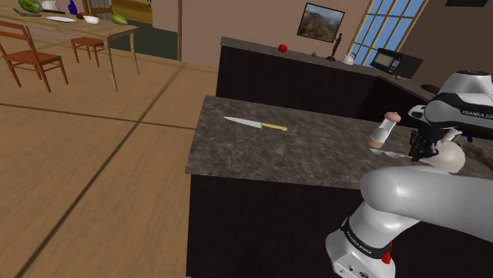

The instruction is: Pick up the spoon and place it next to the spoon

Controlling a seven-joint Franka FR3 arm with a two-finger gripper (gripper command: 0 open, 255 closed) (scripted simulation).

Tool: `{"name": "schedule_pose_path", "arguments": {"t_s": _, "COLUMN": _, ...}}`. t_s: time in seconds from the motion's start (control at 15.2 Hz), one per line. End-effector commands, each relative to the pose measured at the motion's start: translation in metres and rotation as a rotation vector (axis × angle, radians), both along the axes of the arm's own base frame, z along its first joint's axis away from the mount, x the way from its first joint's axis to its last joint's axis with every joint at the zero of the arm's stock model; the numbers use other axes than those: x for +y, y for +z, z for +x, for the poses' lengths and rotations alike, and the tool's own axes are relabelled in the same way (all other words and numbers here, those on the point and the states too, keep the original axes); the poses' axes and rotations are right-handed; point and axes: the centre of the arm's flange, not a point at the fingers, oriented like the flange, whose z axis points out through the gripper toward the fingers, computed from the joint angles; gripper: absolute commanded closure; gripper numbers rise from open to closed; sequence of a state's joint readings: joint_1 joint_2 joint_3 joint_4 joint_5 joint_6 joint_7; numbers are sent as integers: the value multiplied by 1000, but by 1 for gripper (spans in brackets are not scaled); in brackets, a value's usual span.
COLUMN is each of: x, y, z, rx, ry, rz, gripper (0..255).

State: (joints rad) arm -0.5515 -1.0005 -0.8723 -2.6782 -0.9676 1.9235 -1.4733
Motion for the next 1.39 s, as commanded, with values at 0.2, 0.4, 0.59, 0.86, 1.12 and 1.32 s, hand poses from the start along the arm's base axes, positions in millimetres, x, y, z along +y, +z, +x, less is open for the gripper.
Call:
{"name": "schedule_pose_path", "arguments": {"t_s": 0.2, "x": -43, "y": 1, "z": -51, "rx": 1, "ry": 0, "rz": 0, "gripper": 255}}
{"name": "schedule_pose_path", "arguments": {"t_s": 0.4, "x": -69, "y": 1, "z": -81, "rx": 1, "ry": 0, "rz": 0, "gripper": 255}}
{"name": "schedule_pose_path", "arguments": {"t_s": 0.59, "x": -95, "y": 1, "z": -111, "rx": 1, "ry": 0, "rz": 0, "gripper": 255}}
{"name": "schedule_pose_path", "arguments": {"t_s": 0.86, "x": -129, "y": 2, "z": -151, "rx": 1, "ry": 0, "rz": 0, "gripper": 255}}
{"name": "schedule_pose_path", "arguments": {"t_s": 1.12, "x": -142, "y": -14, "z": -166, "rx": 1, "ry": 0, "rz": 0, "gripper": 255}}
{"name": "schedule_pose_path", "arguments": {"t_s": 1.32, "x": -142, "y": -30, "z": -166, "rx": 1, "ry": 0, "rz": 0, "gripper": 255}}
